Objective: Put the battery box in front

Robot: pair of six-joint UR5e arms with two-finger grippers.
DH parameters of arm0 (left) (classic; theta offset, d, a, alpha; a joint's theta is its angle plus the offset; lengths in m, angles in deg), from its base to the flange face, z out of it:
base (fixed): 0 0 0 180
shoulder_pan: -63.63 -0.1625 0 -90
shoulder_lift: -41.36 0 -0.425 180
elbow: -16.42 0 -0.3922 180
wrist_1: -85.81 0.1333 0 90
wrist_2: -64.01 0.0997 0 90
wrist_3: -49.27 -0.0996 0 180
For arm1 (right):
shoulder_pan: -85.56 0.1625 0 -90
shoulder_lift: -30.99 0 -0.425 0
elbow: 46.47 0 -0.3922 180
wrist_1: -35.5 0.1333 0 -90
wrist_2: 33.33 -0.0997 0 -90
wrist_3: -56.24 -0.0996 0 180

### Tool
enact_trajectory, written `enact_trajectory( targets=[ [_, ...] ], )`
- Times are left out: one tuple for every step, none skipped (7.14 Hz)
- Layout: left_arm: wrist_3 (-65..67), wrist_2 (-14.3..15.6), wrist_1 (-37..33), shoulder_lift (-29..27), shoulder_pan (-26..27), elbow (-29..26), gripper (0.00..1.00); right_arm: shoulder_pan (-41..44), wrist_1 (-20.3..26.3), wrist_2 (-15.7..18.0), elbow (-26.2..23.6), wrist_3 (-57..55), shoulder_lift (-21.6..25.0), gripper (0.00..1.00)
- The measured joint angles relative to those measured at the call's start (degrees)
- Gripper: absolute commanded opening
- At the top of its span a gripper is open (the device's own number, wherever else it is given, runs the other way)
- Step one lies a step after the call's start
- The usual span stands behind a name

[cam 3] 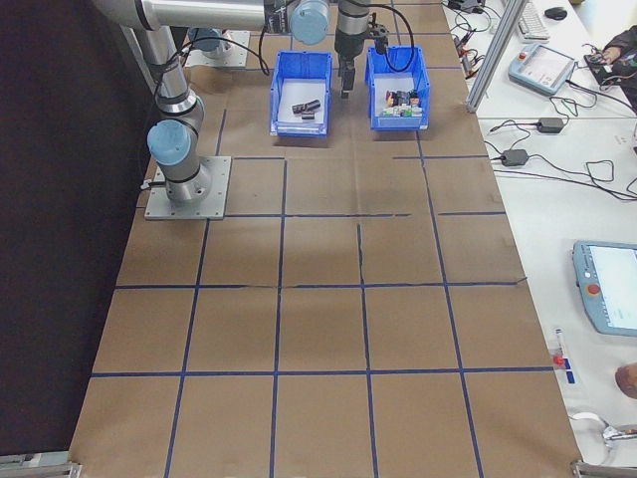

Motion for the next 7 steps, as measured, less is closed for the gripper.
enact_trajectory(
  targets=[
    [0.0, 0.0, 0.0, -0.1, 0.0, 0.0, 1.00, 0.0, 0.0, 0.0, 0.0, 0.0, 0.0, 1.00],
    [0.0, 0.0, -0.1, -0.2, 0.0, 0.0, 1.00, 0.0, 0.0, -0.1, 0.0, 0.0, 0.0, 1.00],
    [0.0, 0.0, -0.2, -0.1, 0.0, 0.2, 1.00, 0.0, 0.0, -0.1, 0.0, 0.1, 0.0, 1.00],
    [0.2, -0.2, -0.1, -0.2, 0.0, 0.3, 1.00, 0.0, 0.0, -0.1, 0.0, 0.1, 0.0, 1.00],
    [0.8, -0.5, 0.2, -0.5, 0.0, 0.5, 1.00, 0.0, 0.0, 0.0, 0.0, 0.3, -0.1, 1.00],
    [1.8, -0.7, 0.5, -0.6, 0.0, 0.6, 1.00, -0.1, -0.1, 0.2, 0.1, 0.5, -0.1, 1.00],
    [2.7, -0.7, 0.7, -0.7, 0.0, 0.8, 1.00, -0.1, -0.3, 0.3, 0.2, 0.6, -0.2, 1.00]
  ],
)
